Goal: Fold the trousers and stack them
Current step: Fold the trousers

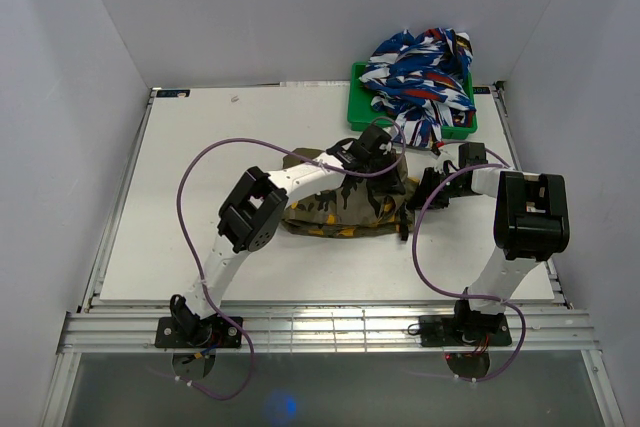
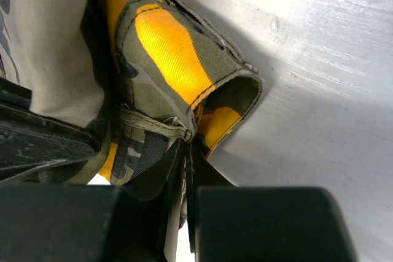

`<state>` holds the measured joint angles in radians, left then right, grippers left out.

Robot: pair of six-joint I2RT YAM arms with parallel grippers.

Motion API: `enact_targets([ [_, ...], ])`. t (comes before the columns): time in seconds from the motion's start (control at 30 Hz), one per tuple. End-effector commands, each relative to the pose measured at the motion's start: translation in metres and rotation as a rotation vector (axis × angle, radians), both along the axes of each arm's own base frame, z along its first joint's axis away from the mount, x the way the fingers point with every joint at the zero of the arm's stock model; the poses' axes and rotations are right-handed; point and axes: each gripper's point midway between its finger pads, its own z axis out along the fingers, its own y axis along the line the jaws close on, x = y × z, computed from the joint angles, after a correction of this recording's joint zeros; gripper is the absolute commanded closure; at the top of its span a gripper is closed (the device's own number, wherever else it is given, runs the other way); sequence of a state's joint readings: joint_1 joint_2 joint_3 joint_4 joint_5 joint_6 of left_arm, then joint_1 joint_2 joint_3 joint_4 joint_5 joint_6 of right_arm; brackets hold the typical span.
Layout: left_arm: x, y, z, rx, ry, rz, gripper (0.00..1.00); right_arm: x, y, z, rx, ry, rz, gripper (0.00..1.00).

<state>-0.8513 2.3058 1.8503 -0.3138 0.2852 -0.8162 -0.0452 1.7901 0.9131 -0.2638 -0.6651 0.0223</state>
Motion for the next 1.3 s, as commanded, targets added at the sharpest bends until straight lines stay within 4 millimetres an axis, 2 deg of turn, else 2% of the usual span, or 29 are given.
enact_targets([
  [0.0, 0.013, -0.017, 0.034, -0.07, -0.075, 0.021, 1.0, -0.011, -0.016, -0.035, -0.148, 0.035, -0.005, 0.92],
  [0.13, 0.018, -0.019, 0.031, -0.066, -0.09, 0.026, 1.0, -0.011, -0.016, -0.034, -0.148, 0.033, -0.005, 0.92],
  [0.27, 0.014, -0.024, 0.035, -0.083, -0.083, 0.017, 1.0, -0.011, -0.015, -0.034, -0.148, 0.032, -0.004, 0.92],
  [0.47, 0.026, -0.033, 0.063, -0.147, -0.158, 0.026, 0.99, -0.012, -0.015, -0.034, -0.145, 0.034, -0.004, 0.92],
  [0.93, 0.004, -0.032, 0.011, -0.086, -0.056, -0.005, 0.99, -0.01, -0.015, -0.031, -0.143, 0.027, -0.001, 0.92],
  [1.0, 0.001, -0.031, 0.006, -0.075, -0.051, -0.011, 0.9, -0.009, -0.015, -0.028, -0.142, 0.019, 0.0, 0.92],
  [1.07, -0.002, -0.028, -0.002, -0.066, -0.032, -0.019, 0.87, -0.006, -0.014, -0.024, -0.14, 0.01, 0.001, 0.92],
  [1.13, -0.008, -0.026, -0.006, -0.063, -0.002, -0.02, 0.85, 0.001, -0.015, -0.014, -0.146, -0.02, 0.001, 0.92],
  [1.17, -0.01, -0.024, -0.009, -0.055, 0.006, -0.023, 0.81, 0.005, -0.017, -0.01, -0.152, -0.033, -0.001, 0.92],
  [1.2, -0.012, -0.022, -0.01, -0.04, 0.007, -0.03, 0.73, 0.009, -0.018, -0.002, -0.16, -0.063, 0.004, 0.92],
  [1.27, -0.01, -0.018, -0.01, -0.035, 0.001, -0.033, 0.67, 0.016, -0.021, 0.013, -0.178, -0.099, 0.008, 0.92],
])
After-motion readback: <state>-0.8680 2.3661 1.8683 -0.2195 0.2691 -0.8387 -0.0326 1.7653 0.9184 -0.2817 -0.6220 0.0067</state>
